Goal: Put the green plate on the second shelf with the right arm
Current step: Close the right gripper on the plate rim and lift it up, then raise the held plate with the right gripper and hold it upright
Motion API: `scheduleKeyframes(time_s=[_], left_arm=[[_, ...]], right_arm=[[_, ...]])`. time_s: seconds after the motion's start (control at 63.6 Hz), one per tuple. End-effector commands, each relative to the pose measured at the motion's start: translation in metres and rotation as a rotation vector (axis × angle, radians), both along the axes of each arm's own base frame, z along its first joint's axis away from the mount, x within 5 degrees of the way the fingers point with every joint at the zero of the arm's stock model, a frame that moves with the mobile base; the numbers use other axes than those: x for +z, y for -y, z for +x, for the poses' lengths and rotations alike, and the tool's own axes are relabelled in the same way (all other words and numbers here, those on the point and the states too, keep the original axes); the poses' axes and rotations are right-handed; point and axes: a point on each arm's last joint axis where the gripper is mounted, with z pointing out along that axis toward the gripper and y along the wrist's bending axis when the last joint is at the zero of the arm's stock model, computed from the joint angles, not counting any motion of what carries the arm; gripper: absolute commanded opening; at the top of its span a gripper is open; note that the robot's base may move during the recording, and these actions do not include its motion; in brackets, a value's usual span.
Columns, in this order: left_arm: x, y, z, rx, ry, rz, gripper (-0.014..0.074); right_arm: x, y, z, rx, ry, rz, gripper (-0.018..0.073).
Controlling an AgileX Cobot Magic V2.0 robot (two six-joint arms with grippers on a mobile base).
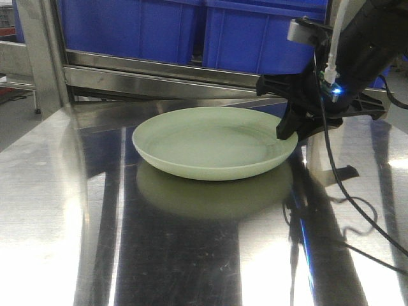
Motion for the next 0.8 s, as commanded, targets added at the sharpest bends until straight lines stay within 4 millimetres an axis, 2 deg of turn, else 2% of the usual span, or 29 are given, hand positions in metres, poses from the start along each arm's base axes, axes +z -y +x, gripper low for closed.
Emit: scheduleKeyframes(time_s=[0.0,0.11,0.236,0.361,0.503,0.66,0.786], left_arm=[[-0.006,0.0,0.0,-0.004,0.056,-0.01,0.0131],[-0.006,0.0,0.0,-0.004,0.056,-0.01,0.0131],[-0.006,0.0,0.0,-0.004,0.056,-0.01,0.0131],[-0.006,0.0,0.0,-0.004,0.056,-0.01,0.0131],[-0.006,0.0,0.0,-0.004,0.056,-0.01,0.0131],[-0.006,0.0,0.0,-0.004,0.056,-0.01,0.0131],[-0.006,0.0,0.0,-0.004,0.056,-0.01,0.0131]], right_arm=[[0.042,0.002,0.0,-0.004,0.141,0.027,0.0032],[0.068,0.005,-0.007,-0.011,0.226,0.048,0.0032],[0.11,0.011,-0.024,-0.018,0.352,0.083,0.0032],[0.158,0.021,-0.05,0.003,0.524,0.065,0.003],[0.193,0.033,-0.081,0.022,0.695,0.02,0.003],[0.212,0.049,-0.123,-0.023,0.878,0.06,0.003],[0.21,0.064,-0.164,-0.055,1.009,0.077,0.003]])
